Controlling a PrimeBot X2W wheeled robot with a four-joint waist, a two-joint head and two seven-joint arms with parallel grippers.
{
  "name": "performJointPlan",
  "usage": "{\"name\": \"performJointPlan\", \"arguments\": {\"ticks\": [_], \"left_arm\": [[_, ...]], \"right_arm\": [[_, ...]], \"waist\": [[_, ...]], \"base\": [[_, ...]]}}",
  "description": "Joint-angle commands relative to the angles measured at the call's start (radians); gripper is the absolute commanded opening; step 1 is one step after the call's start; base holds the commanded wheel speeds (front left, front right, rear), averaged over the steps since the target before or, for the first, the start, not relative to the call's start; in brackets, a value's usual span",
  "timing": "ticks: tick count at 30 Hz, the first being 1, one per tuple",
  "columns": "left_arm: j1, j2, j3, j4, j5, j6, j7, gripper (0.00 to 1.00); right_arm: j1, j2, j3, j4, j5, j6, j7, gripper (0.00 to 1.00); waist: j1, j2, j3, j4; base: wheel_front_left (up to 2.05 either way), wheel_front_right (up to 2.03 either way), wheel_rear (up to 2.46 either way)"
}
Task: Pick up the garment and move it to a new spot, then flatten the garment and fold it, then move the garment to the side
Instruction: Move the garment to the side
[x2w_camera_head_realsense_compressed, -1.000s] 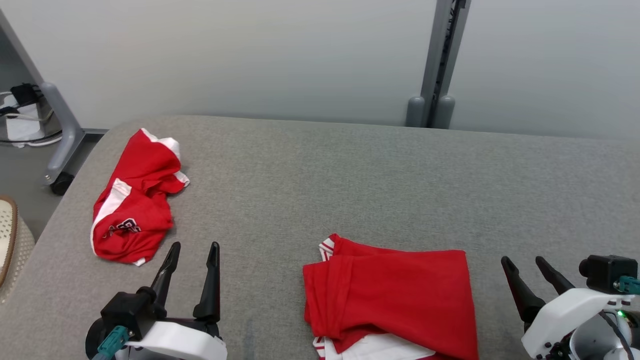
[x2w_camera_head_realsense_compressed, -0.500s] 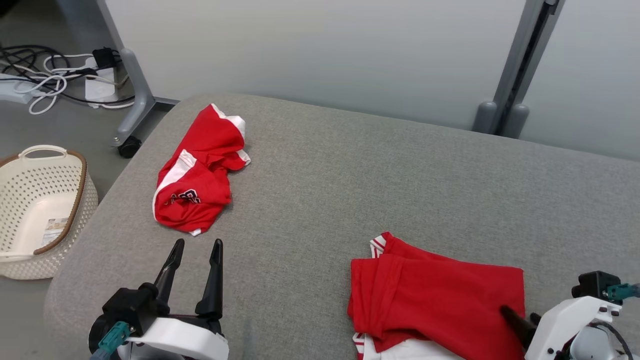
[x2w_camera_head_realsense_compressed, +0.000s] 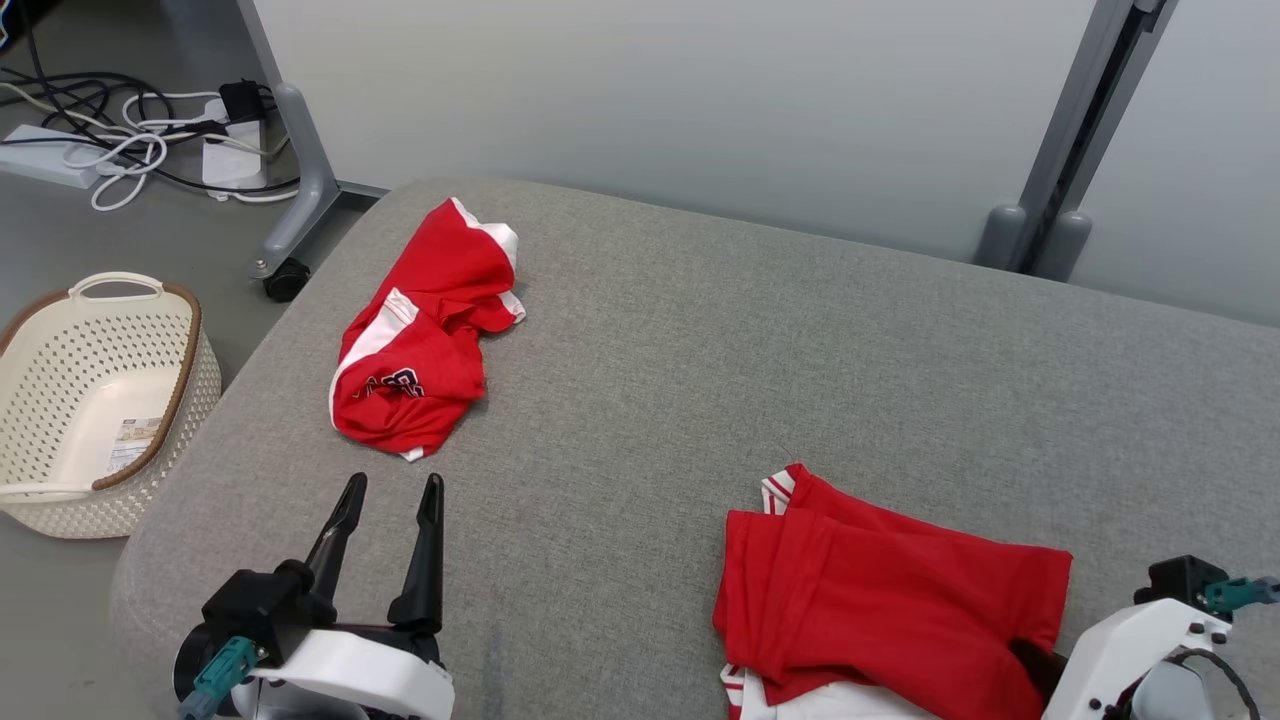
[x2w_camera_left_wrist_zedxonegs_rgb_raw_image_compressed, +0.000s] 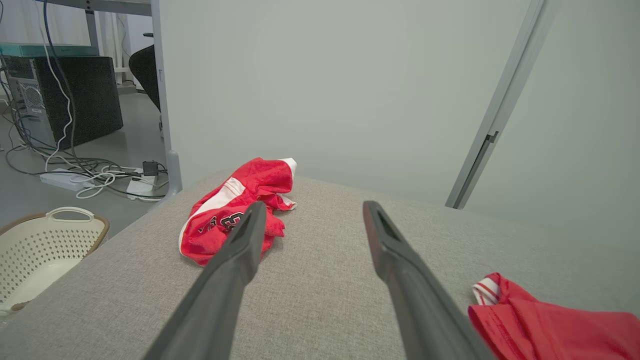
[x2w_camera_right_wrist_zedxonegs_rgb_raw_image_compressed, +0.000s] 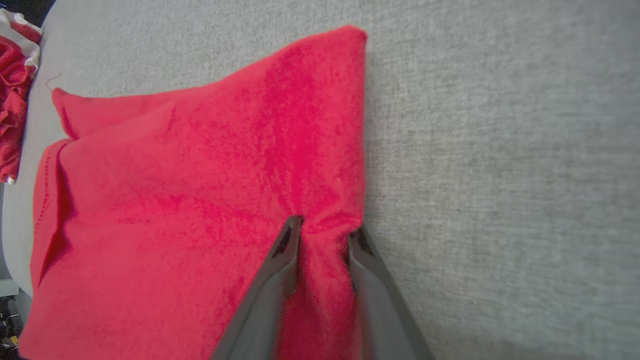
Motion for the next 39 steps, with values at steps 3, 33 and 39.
{"name": "performJointPlan", "arguments": {"ticks": [3,33,39], "left_arm": [[-0.013,0.008,0.000,-0.001,-0.004,0.004,-0.002,1.00],[-0.246,0.015,-0.058,-0.115,0.061,-0.045,0.026,1.00],[-0.287,0.035,-0.052,-0.143,0.066,-0.045,0.039,1.00]], "right_arm": [[-0.001,-0.001,0.020,-0.001,0.009,0.002,-0.017,0.00],[-0.573,-0.301,0.168,-0.024,0.017,0.002,-0.174,0.00],[-0.647,-0.384,0.140,0.031,-0.009,0.002,-0.209,0.00]], "waist": [[0.0000,-0.0001,-0.003,-0.014],[0.0000,-0.0001,0.375,-0.383],[0.0000,-0.0001,0.450,-0.394]], "base": [[0.00,0.00,0.00],[0.00,0.00,0.00],[0.00,0.00,0.00]]}}
